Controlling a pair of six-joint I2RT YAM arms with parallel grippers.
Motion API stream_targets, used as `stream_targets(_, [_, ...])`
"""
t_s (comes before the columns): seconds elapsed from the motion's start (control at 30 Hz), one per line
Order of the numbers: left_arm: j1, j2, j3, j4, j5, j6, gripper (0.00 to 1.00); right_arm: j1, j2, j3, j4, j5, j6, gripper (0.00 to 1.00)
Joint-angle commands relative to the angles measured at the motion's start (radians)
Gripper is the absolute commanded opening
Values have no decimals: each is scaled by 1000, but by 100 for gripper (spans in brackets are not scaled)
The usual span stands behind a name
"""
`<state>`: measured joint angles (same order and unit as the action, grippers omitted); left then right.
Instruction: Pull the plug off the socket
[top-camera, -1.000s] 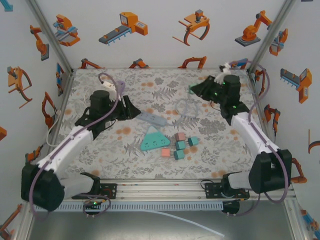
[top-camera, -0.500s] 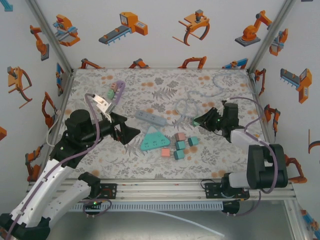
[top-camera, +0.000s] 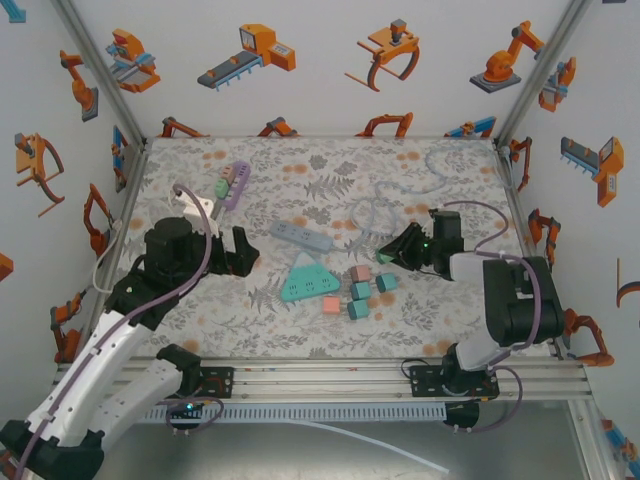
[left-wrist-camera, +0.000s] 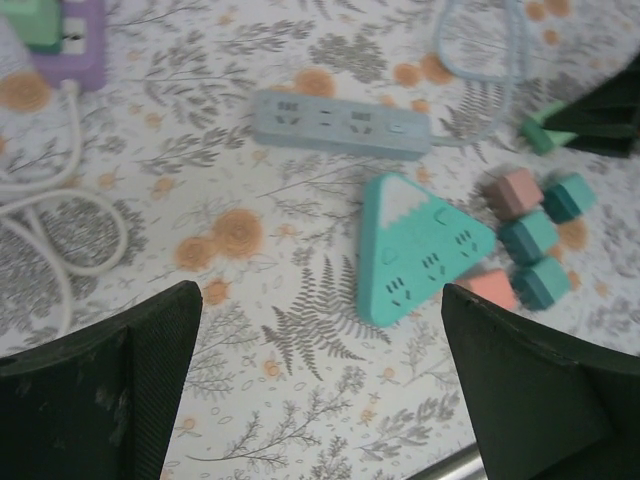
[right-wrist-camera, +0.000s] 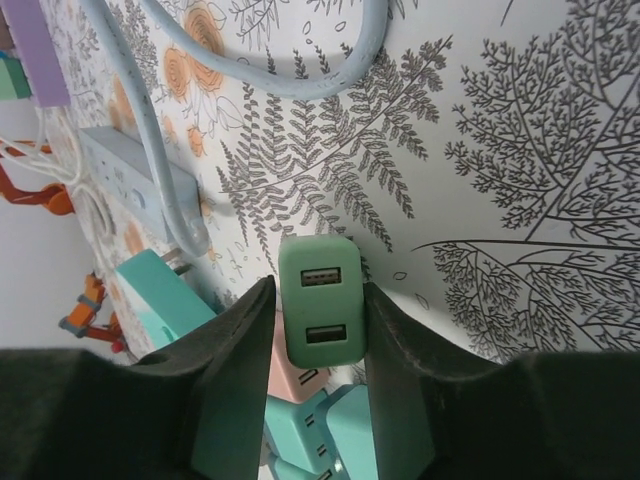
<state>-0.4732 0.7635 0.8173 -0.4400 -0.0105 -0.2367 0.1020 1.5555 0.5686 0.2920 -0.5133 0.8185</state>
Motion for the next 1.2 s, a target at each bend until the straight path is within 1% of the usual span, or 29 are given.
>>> stream_targets(0.0, [68,46,20,33,-93,-39,97,3,-65,-16,-77,74,-48,46])
stream_targets(0.17, [190,209,97,112,-79,8,97,1,-206,0,-212,170,-55,56])
stream_targets(0.3, [311,403,207,177,-6,51,97,5,-372,56,-328,218,-83,60])
stream_targets(0.37, [375,535,283,214,42,79,97,35,-460,103,-384,251,-142,61])
stream_targets(0.43, [411,659,373,226,56,101,97,102,-527,161,-448,320,-219,63])
stream_targets(0.47, [417,719,415,228,57,127,97,143,-548,187,-474,354,-248,65])
stream_targets(0.5, [419,787,463,236,61,154,97,184,-567,214,-504,384,-272,71])
stream_targets(0.53, [418,850,510,240,56,174,97,220,-578,237,-523,399,-288,77])
stream_targets(0.6, [418,975,602,236,56,184,97,275,-592,260,-537,405,-303,93])
stream_targets(0.63, [417,1032,645,238,65,190,97,299,-597,267,-539,406,-303,96])
stream_targets(0.7, [409,1123,717,237,76,209,97,333,-604,277,-544,406,-304,99])
stream_targets(0.8, [384,1228,806,224,58,252,97,370,-613,281,-558,414,-314,99])
stream_targets(0.9, [359,1321,881,201,41,273,97,388,-624,274,-572,418,-311,99])
stream_targets(0.97, [346,1362,901,200,48,272,97,395,-627,269,-581,424,-310,99])
stream_targets(1.07, [330,1419,930,185,17,269,97,402,-636,269,-594,438,-303,99])
stream_targets(1.1, [328,1439,945,171,11,263,99,403,-639,269,-597,438,-302,99])
stream_targets(1.13, [326,1459,977,141,4,264,98,404,-642,271,-601,440,-300,99])
stream_targets(1.17, [325,1474,1003,111,-10,260,94,406,-645,274,-608,444,-299,99])
